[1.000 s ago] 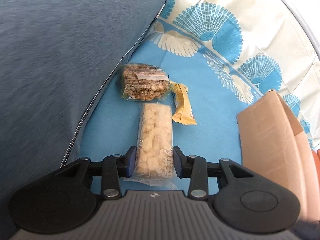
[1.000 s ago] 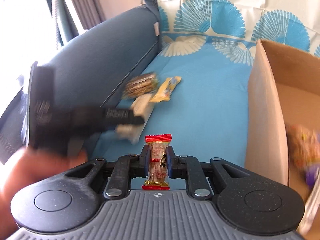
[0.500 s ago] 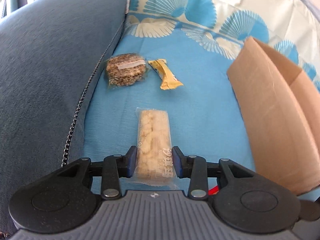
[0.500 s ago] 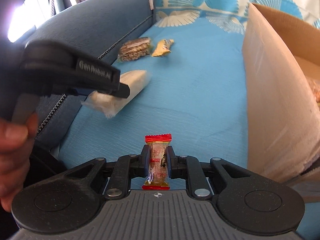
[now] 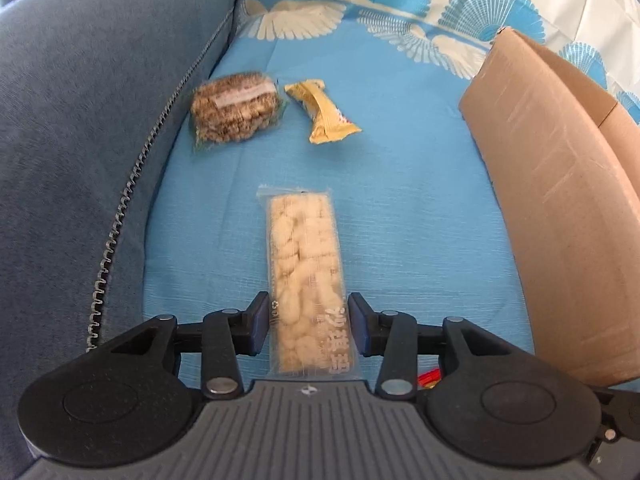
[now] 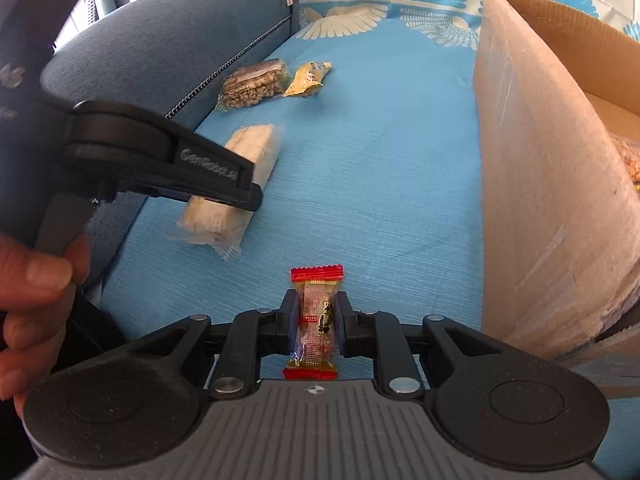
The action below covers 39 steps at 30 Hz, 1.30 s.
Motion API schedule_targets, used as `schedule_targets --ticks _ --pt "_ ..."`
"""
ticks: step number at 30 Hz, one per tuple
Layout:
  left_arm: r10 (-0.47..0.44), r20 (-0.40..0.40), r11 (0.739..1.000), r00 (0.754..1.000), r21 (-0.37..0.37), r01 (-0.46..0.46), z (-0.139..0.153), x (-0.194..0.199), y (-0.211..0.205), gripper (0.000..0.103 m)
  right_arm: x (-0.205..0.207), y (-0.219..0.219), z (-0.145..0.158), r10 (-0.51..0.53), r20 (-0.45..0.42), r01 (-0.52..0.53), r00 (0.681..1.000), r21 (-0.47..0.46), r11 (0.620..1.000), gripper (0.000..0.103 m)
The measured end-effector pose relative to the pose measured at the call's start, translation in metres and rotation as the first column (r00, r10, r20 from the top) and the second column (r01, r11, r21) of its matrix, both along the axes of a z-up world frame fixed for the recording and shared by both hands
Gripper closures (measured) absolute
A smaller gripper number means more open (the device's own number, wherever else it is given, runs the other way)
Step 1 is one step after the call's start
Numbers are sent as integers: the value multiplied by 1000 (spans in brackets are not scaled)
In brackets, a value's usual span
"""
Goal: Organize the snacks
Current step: 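Close the left tool on the puffed rice bar while the right tool holds the red candy, then lift and carry the puffed rice bar and red candy over the box with both tools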
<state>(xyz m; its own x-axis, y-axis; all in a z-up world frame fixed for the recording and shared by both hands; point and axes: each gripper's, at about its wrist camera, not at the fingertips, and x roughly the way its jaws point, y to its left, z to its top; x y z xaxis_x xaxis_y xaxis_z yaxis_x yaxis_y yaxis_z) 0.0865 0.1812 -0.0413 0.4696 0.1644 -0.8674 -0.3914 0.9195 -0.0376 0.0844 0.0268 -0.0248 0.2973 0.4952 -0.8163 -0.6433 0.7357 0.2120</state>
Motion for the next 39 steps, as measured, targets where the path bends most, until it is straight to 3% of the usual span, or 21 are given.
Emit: schedule_targets --ticks 6,14,17,21,25,34,39 --pt "-39 -9 999 999 37 39 -6 10 -4 47 -6 4 -2 27 39 -26 999 -23 999 83" --pt "-25 20 999 999 20 25 -6 10 -1 47 -19 6 -1 90 128 -81 988 -70 994 83" --pt "-30 24 999 999 28 29 -7 12 -2 48 -21 4 0 83 136 -74 987 -71 995 83" --pt "-34 36 999 999 42 33 -7 12 -3 62 -24 2 1 72 145 -62 987 -72 995 83" --pt "-39 60 998 997 46 36 -3 10 -4 63 -27 1 1 70 161 -59 985 -74 996 84" --pt "-45 199 998 979 45 37 19 -11 -6 63 -39 -7 16 66 220 -56 973 -51 997 85" --pt "-26 329 1000 944 17 22 35 -30 -3 63 -43 -17 35 49 254 -49 966 -10 999 86"
